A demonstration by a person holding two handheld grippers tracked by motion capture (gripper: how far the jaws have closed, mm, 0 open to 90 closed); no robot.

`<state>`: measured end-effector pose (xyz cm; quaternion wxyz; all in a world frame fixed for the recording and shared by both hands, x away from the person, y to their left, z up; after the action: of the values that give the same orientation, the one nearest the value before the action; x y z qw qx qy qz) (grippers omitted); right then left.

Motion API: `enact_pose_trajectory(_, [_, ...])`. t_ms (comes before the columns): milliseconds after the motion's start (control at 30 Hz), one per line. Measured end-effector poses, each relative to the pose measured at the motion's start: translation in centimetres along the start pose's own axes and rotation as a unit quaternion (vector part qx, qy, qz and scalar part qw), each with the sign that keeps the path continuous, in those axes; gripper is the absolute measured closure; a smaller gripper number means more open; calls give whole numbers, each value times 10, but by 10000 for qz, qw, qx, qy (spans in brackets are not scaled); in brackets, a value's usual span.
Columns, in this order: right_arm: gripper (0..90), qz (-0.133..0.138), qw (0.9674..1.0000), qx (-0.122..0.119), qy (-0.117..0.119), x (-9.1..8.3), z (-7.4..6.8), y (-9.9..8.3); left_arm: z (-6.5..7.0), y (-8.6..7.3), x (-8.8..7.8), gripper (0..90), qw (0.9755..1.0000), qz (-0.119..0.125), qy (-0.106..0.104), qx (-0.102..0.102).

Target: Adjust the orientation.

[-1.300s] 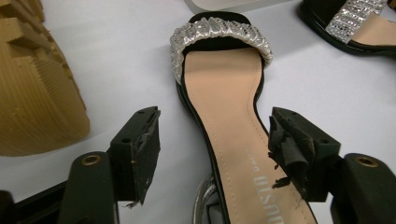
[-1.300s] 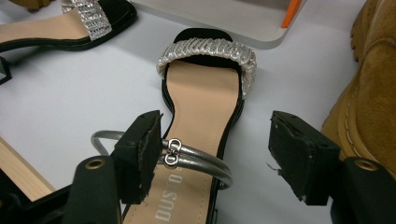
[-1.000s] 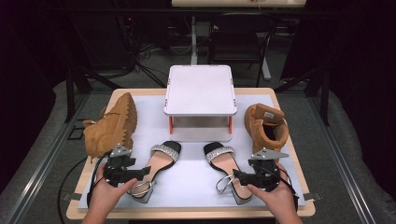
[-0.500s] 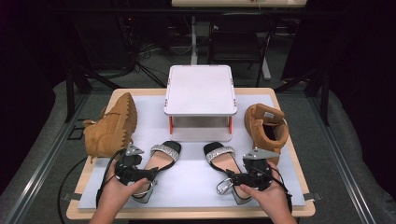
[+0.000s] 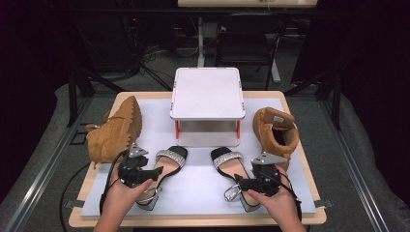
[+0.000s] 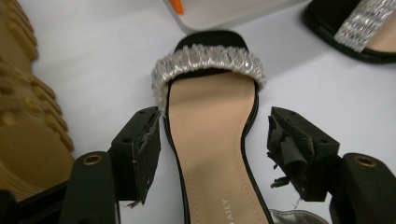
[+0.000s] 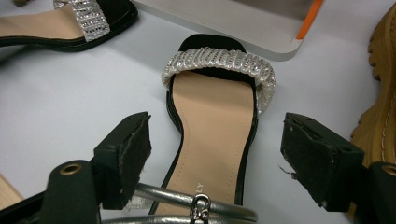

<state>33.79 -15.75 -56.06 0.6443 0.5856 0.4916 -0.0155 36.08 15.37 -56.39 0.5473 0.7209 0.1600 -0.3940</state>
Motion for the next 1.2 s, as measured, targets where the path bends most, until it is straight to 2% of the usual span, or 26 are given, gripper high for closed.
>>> enact_pose_trajectory(67, [241,19,10000,30,-6,1,0,1,1,-5,7,342,9999,-109,99,65])
enact_pose_trajectory(167, [241,-51,10000,39,-3,4,1,0,4,-9,14,311,9997,-238,26,0])
enact_pose_trajectory(267, [241,-113,9999,106,10,6,1,-1,5,-11,16,297,9995,-322,15,-3])
enact_pose_trajectory(300, [240,-170,9998,136,21,8,1,-1,7,-13,17,297,9993,-378,-12,52])
enact_pose_trajectory(467, [235,-267,9996,105,8,14,-1,-2,10,-18,21,297,9985,-544,62,98])
enact_pose_trajectory(733, [228,-296,9995,126,-21,19,0,-1,9,-26,26,290,9977,-651,131,118])
enact_pose_trajectory(933, [210,-508,9986,160,-63,27,0,-5,7,-31,28,288,9973,-722,136,89])
enact_pose_trajectory(1133, [206,-708,9974,114,-103,33,0,-9,8,-34,30,290,9973,-728,54,-14])
enact_pose_trajectory(1200, [207,-763,9968,200,-91,36,-1,-12,8,-35,30,292,9974,-724,34,-14])
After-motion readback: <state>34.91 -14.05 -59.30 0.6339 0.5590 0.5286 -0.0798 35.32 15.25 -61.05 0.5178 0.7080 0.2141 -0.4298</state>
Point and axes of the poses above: each handheld gripper's, and its own axes: x roughly forward along the jaws, y roughly out of its top, z roughly to its right, the point moved 9 cm from there along x, roughly forward along the jaws, and after that the axes turned 10 degrees about y, right-handed, at the moved point
